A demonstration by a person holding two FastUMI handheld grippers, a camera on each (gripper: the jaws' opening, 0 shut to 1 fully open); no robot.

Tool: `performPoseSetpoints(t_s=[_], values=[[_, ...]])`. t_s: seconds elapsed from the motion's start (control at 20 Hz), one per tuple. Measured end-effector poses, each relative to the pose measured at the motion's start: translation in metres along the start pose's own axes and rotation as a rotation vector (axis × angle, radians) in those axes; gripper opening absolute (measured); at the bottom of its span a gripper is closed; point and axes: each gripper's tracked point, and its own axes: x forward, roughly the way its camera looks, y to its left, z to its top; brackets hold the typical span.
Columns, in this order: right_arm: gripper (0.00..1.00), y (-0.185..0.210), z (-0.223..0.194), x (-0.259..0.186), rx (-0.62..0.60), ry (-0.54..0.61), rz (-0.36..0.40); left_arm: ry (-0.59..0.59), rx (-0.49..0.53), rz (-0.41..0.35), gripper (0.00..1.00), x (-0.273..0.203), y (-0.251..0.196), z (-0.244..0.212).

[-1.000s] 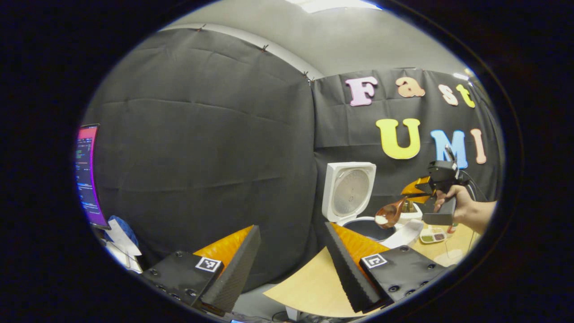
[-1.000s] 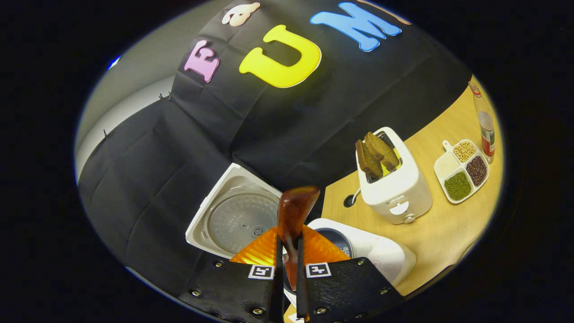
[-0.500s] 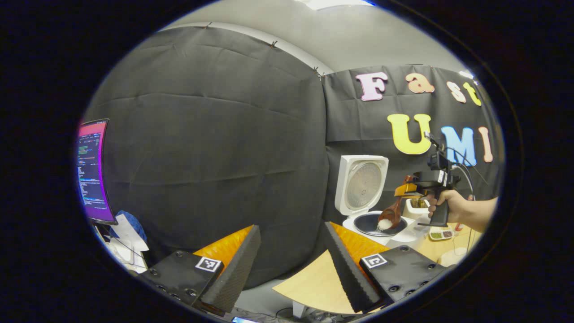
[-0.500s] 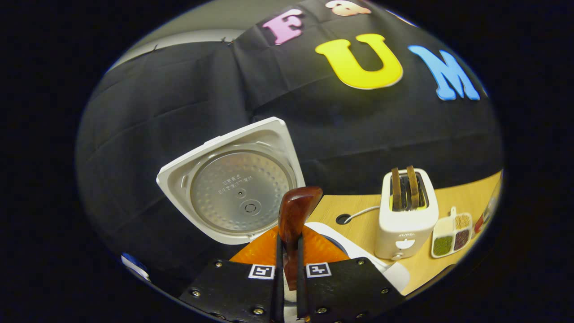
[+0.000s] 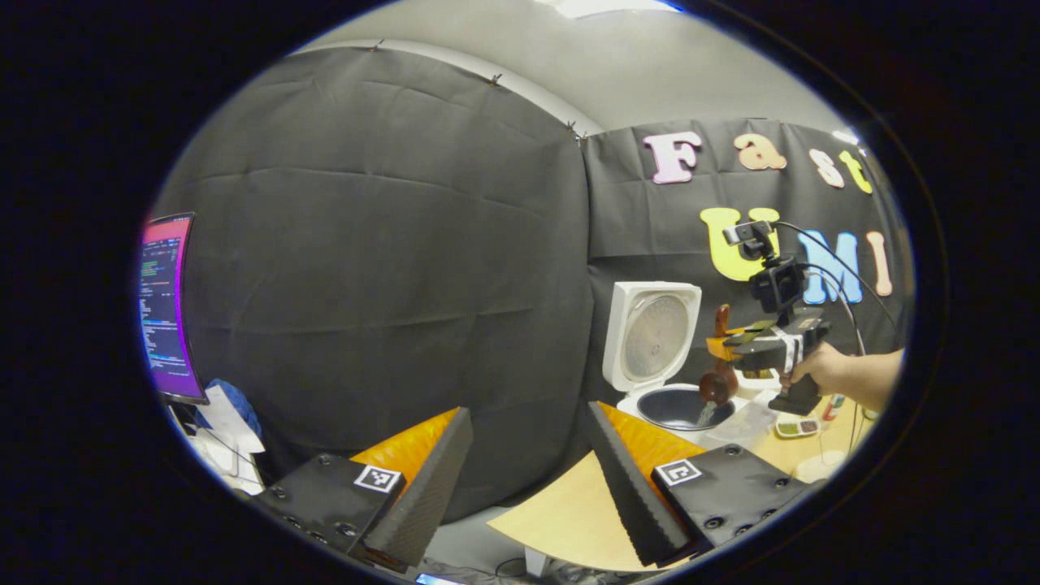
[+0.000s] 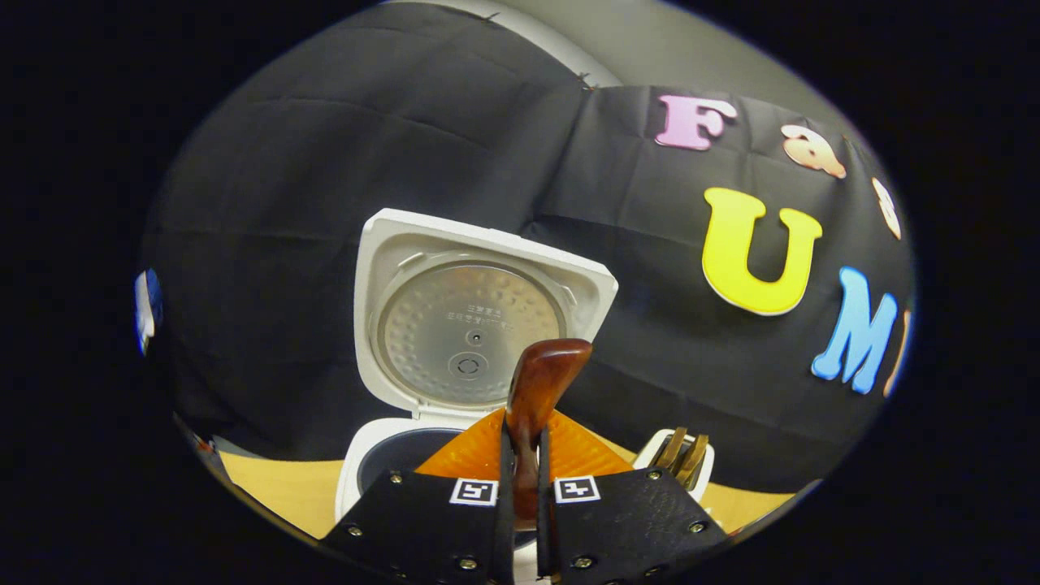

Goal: Close the left gripper, press the button to open the rice cooker; take a wooden spoon from the chopstick holder with the right hand, scoop a spoonful of rice and pour it into the rice cooker, then put the wooden spoon back into the chopstick holder.

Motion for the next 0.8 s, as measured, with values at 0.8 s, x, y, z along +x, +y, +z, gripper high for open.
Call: performPoseSetpoints(t_s=[0.8], values=[[0.11,-0.015,-0.004,-0.010,0.479,0.071,0.034,-0.021,0.001,0.000,0.98,-0.007,0.001,0.007]])
